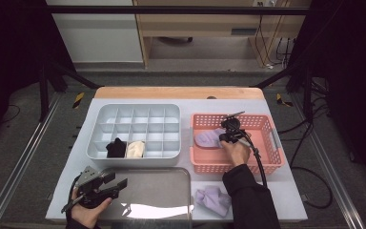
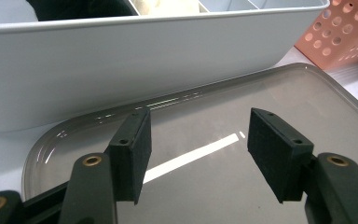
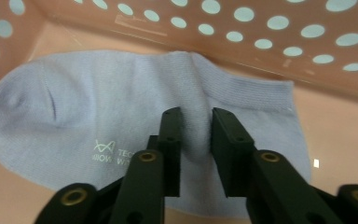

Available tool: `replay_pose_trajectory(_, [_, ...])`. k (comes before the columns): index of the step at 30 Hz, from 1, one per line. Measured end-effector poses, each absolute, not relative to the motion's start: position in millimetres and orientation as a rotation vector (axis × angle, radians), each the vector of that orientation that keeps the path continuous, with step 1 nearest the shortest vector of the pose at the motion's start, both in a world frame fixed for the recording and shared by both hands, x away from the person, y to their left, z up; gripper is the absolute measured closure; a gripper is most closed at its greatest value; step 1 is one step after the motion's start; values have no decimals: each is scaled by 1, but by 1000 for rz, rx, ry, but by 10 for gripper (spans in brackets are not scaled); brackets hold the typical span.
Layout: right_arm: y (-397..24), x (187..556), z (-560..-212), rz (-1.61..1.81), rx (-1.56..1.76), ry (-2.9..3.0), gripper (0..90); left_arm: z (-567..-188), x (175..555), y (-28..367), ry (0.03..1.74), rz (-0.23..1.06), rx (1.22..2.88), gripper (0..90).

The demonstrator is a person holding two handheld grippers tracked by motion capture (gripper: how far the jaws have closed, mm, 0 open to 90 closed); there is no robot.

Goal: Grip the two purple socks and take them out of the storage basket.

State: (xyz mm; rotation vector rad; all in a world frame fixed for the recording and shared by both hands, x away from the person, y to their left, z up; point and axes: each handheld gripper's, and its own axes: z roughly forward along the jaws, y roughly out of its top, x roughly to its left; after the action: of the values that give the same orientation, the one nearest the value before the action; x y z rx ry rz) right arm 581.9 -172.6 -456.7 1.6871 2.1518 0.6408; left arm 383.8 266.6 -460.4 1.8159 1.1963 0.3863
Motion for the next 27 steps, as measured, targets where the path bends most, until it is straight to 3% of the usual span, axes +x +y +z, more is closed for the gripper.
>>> replay_pose_trajectory(4, [-172, 581, -455, 626, 1711, 2155, 861, -461, 384, 266, 1197, 387, 1817, 394])
replay_pose_trajectory(27, [-172, 561, -422, 833, 1585, 2091, 871, -460, 384, 267, 1197, 388, 1811, 395])
